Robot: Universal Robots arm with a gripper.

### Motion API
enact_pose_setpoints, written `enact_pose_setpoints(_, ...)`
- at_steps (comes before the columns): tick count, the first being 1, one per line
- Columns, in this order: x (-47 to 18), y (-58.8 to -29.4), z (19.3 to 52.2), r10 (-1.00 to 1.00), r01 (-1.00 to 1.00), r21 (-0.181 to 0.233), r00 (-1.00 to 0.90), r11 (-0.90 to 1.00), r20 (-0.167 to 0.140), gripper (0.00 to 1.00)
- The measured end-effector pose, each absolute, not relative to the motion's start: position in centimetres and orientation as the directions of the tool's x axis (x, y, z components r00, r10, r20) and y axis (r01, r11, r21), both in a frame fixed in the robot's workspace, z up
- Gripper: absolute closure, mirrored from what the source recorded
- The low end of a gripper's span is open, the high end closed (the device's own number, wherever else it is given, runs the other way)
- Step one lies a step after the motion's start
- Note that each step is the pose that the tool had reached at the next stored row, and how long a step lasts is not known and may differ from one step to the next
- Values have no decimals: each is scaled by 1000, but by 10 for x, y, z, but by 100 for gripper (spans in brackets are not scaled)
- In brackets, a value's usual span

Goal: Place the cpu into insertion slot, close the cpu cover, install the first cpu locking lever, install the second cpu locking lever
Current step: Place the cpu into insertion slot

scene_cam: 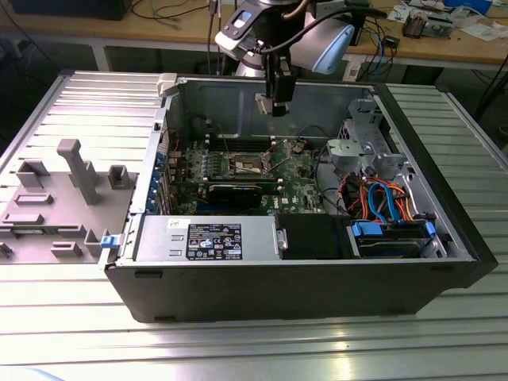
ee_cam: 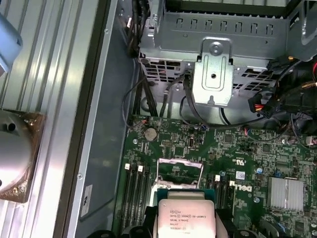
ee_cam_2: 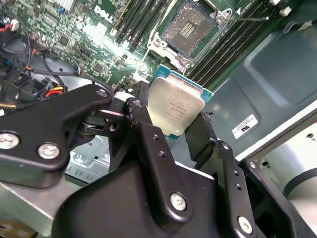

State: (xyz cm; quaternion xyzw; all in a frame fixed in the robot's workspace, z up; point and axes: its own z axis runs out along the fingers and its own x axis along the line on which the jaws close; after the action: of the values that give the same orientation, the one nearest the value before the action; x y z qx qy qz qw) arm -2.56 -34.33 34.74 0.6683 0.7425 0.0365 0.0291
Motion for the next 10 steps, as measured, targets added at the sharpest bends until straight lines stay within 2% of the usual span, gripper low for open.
enact_pose_setpoints(10,-26,-343,345,995,991,93,-95,94,5,46)
